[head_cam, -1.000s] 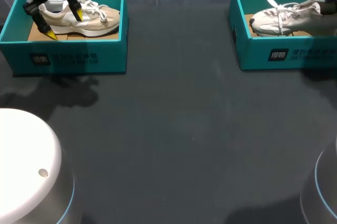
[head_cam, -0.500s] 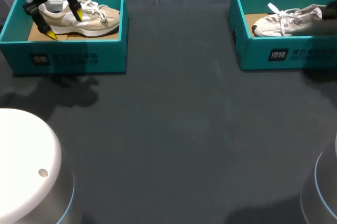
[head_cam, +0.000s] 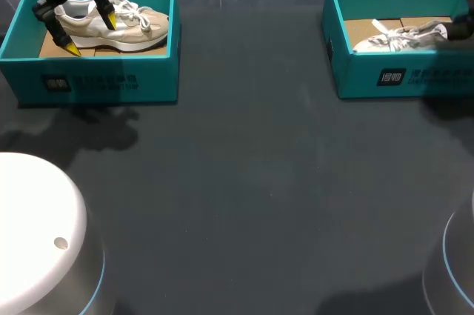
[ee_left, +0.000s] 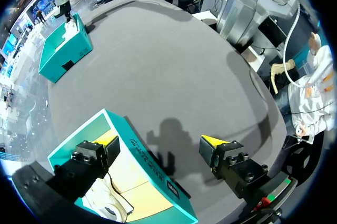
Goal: Take the shoe out of the shoebox, open the shoe tongue, remove and reinsert the insole, then place the shoe into the shoebox
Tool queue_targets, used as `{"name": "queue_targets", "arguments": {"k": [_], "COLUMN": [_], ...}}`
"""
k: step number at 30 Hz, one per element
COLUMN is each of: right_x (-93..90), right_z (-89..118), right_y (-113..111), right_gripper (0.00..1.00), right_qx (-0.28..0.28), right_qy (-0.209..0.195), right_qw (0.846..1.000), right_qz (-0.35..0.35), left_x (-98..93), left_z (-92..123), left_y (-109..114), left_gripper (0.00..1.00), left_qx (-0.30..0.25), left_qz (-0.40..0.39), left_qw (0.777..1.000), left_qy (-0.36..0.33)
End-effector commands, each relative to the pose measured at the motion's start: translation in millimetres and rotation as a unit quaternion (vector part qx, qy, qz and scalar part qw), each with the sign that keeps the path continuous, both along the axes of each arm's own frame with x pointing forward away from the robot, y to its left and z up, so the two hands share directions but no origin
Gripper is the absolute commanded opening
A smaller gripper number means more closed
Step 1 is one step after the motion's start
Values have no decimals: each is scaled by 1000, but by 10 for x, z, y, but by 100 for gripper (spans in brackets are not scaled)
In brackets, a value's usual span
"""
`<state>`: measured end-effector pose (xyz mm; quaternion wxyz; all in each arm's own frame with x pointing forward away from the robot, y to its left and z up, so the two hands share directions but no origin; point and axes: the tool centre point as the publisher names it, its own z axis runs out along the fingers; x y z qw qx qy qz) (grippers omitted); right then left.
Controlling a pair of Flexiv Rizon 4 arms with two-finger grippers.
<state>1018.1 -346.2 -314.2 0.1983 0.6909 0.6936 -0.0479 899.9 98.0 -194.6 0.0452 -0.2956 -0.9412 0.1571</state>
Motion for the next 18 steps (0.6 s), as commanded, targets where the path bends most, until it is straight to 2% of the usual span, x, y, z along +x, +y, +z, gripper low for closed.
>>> {"name": "queue_targets", "arguments": {"k": [1,18], "right_x": [41,127], "right_z": [-61,-366], "right_y": [36,21], "right_gripper": [0,0], "right_qx": [-2,17], "right_qy": [3,21], "right_qw": [1000,1000], "right_qz": [3,6], "left_x": [3,3], "left_z": [0,0], "left_y": [1,1], "left_gripper": [100,100], "left_qx": [2,2], "left_qz": [-1,-1], "left_qw": [1000,1000], "left_qy": [0,0]}}
